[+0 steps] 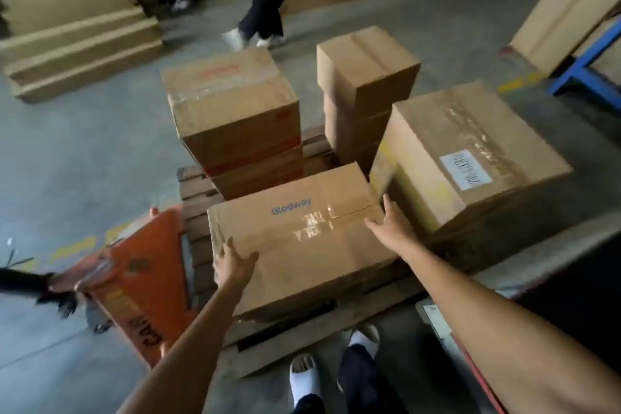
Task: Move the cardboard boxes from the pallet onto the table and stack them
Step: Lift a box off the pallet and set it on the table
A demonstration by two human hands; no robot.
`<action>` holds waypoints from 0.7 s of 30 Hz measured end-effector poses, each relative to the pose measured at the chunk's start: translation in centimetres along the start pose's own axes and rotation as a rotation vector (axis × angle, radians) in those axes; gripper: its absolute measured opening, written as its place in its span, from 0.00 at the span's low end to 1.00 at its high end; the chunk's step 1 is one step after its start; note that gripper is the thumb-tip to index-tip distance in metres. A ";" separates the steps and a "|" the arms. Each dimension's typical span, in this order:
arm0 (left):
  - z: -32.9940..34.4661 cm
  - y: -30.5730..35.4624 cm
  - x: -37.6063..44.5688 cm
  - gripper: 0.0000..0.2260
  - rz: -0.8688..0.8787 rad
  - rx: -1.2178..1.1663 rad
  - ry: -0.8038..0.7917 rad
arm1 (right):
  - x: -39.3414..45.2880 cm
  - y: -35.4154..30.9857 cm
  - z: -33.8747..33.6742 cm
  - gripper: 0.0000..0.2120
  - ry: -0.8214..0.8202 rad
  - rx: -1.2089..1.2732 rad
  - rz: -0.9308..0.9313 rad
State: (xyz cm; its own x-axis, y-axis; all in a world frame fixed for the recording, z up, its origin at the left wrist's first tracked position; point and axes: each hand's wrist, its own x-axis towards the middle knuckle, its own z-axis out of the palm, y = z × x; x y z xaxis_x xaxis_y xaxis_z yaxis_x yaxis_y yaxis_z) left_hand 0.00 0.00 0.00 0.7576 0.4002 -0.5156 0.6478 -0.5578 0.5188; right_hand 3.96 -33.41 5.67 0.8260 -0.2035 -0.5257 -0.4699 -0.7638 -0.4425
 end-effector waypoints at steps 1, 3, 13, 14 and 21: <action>-0.1 0.2 0.3 0.38 -0.046 0.011 0.041 | 1.5 0.2 0.4 0.39 -0.012 -0.022 0.010; -0.1 -0.5 1.5 0.41 -0.174 -0.059 0.062 | 4.2 0.7 1.1 0.41 -0.037 -0.058 0.049; 1.7 -3.8 3.4 0.38 -0.508 -0.410 0.041 | 10.9 4.0 4.4 0.51 -0.132 0.322 0.396; 1.7 -3.4 3.0 0.36 -0.515 -0.420 0.049 | 10.8 4.6 4.5 0.52 -0.165 0.370 0.454; 2.3 -2.8 2.2 0.26 -0.561 -0.461 0.017 | 10.5 6.6 4.7 0.50 -0.231 0.426 0.391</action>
State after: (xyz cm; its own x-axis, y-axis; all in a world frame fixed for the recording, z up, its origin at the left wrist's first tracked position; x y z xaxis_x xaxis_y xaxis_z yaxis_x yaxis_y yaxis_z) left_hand -0.31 0.77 -4.14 0.2999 0.5497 -0.7797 0.9043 0.0966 0.4159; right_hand 8.06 -37.76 -6.19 0.5009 -0.2444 -0.8303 -0.8465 -0.3383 -0.4111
